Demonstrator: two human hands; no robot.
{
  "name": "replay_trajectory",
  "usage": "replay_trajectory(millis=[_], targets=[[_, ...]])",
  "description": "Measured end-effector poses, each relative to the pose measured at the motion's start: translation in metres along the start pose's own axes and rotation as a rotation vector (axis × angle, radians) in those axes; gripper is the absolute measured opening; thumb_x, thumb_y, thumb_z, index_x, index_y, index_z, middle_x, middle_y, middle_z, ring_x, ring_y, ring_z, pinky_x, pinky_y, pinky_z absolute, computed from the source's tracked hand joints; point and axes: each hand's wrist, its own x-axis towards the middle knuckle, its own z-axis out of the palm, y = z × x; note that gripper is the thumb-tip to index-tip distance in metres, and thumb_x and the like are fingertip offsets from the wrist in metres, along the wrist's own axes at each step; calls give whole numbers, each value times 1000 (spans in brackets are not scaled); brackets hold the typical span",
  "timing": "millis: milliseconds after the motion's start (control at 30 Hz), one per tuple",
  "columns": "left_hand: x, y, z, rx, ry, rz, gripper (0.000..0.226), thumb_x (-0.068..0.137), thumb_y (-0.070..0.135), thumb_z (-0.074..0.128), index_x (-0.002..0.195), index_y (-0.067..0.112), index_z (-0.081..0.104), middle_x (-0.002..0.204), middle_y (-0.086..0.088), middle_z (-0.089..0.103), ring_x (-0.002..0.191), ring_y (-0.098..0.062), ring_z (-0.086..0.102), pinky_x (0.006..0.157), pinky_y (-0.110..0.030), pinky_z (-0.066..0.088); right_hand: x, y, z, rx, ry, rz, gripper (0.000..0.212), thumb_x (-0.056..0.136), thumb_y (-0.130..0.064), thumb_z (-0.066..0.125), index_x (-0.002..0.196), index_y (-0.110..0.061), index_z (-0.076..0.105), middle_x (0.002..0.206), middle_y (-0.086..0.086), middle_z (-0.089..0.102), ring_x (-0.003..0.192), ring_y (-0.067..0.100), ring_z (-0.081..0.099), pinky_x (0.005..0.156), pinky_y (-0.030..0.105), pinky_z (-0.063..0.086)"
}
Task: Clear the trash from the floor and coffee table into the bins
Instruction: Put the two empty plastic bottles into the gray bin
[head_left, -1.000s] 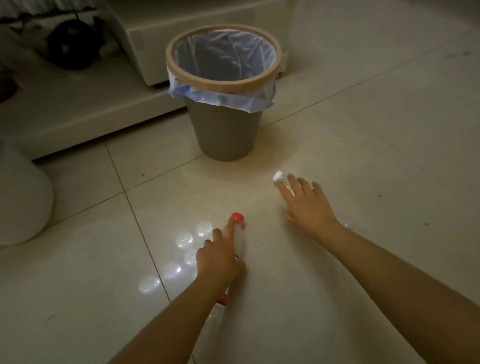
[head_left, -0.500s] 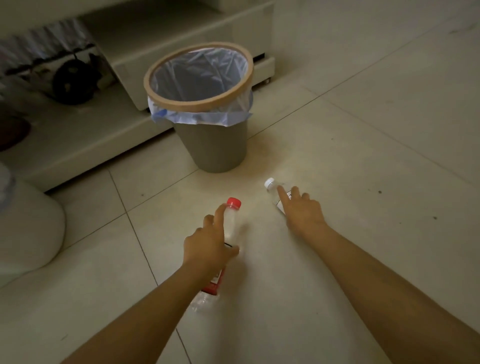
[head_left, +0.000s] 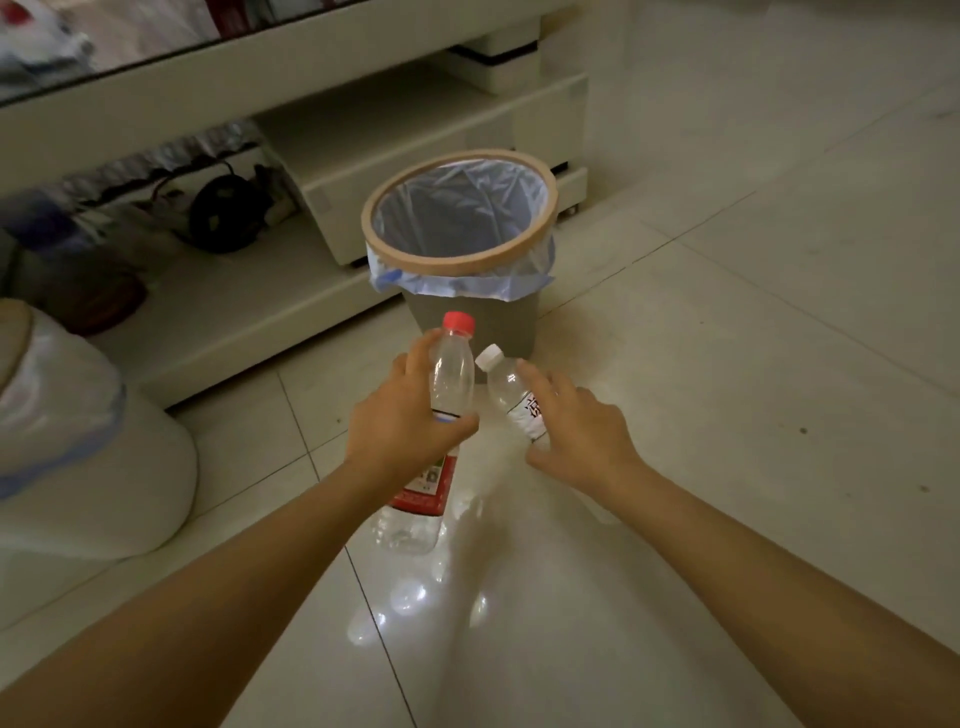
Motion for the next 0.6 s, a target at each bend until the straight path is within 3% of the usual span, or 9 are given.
replay_trajectory(millis=[133, 367, 500, 600], targets=[[20, 2, -38, -163, 125, 109, 91, 67, 64, 67, 140, 45, 15, 137, 6, 49, 98, -11, 62, 68, -23, 47, 14, -30, -30, 225, 173, -17, 94, 69, -41, 67, 146, -31, 14, 130, -1, 42, 99, 23, 56, 64, 31, 47], [83, 26, -104, -242, 334, 225, 83, 70, 71, 58, 139, 42, 21, 131, 9, 52, 98, -10, 62, 76, -36, 56, 50, -66, -75, 387, 358, -90, 90, 69, -52, 62, 144, -35, 15, 132, -4, 47, 86, 12, 54, 50, 15, 32], [134, 35, -127, -289, 413, 246, 82, 72, 71, 56, 139, 39, 22, 131, 8, 53, 102, -10, 61, 78, -38, 56, 98, -73, -113, 410, 407, -34, 93, 68, -54, 68, 143, -35, 15, 137, -4, 43, 101, 17, 57, 70, 35, 52], [160, 33, -134, -420, 409, 197, 87, 73, 68, 59, 143, 34, 20, 135, 7, 51, 111, -11, 57, 87, -41, 52, 130, -81, -142, 384, 443, -5, 94, 67, -49, 74, 143, -34, 20, 132, -5, 49, 103, 17, 57, 77, 38, 52]])
